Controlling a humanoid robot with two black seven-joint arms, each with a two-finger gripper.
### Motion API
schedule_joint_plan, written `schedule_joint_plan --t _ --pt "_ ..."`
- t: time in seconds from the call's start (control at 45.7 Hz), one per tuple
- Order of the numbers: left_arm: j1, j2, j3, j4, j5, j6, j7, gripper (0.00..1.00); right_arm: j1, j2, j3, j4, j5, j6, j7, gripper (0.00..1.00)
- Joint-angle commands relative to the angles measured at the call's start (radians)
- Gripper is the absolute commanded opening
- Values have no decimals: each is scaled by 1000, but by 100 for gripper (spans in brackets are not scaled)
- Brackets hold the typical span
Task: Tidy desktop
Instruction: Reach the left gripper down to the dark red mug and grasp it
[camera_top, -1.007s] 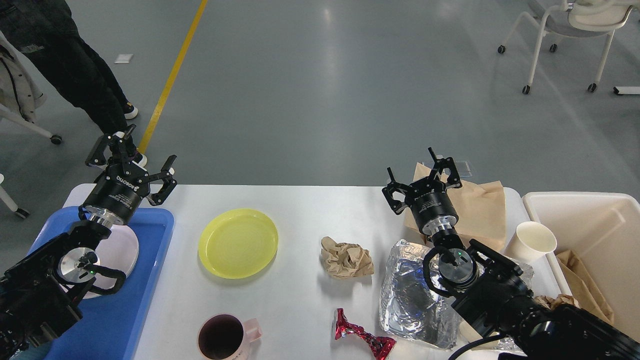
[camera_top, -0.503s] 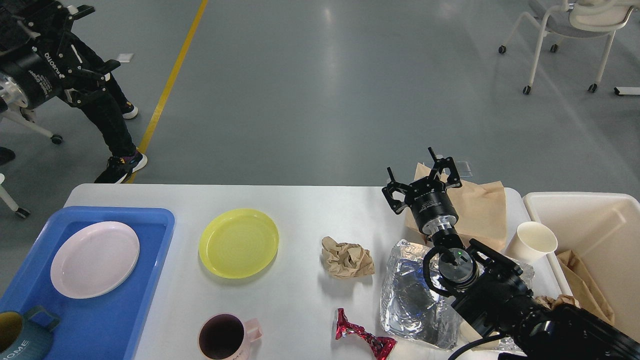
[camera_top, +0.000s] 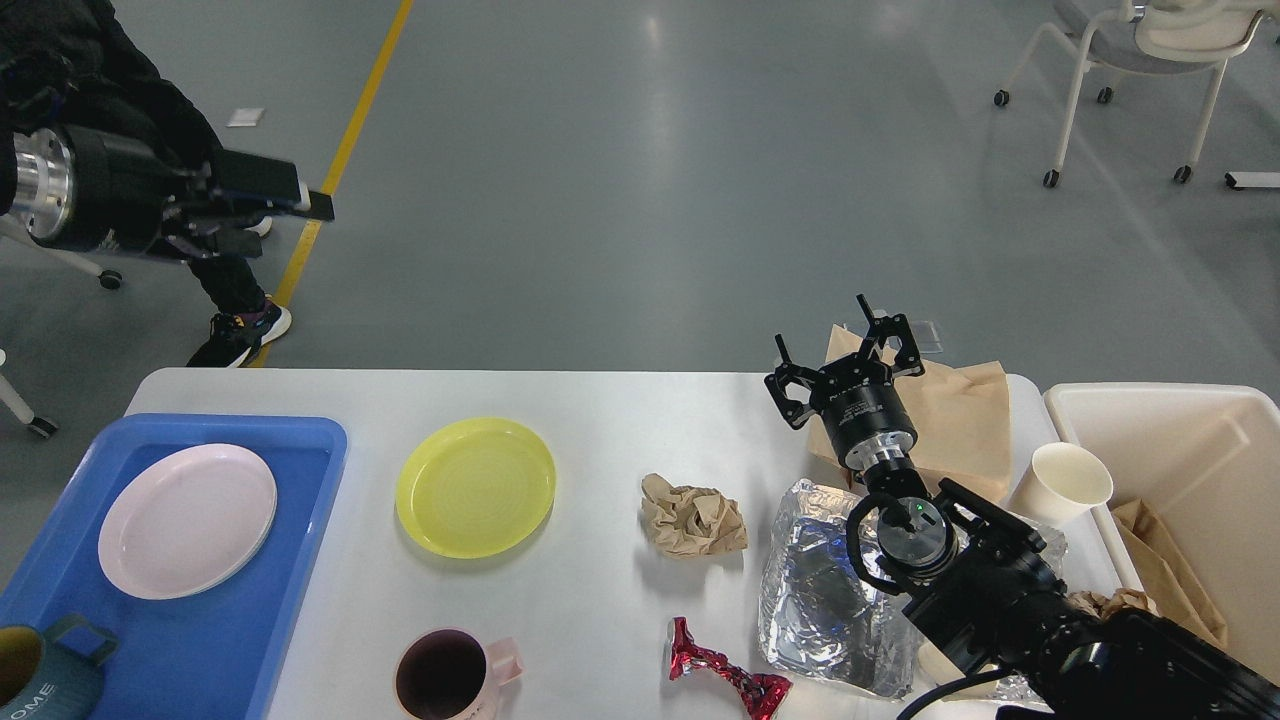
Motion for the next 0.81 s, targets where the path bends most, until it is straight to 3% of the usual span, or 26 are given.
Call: schedule_joint_plan --t 0.0,0.175,0.306,0.547,0.657,0.788 --pt "-125 -32 221 -107 103 47 -52 99 0 0 1 -1 0 0 0 100" --pt "-280 -170 585 -250 103 157 -232 99 0 0 -1 1 0 2 0 100" --pt "-275 -262 640 -301 99 186 -287 99 0 0 -1 1 0 2 0 100" --pt "-240 -354 636 -342 106 186 -273 99 0 0 1 1 0 2 0 100" --pt "-214 -357 632 -417 179 203 -230 99 0 0 1 1 0 2 0 100" --pt "-128 -350 634 -465 299 320 -138 98 0 0 1 1 0 2 0 100"
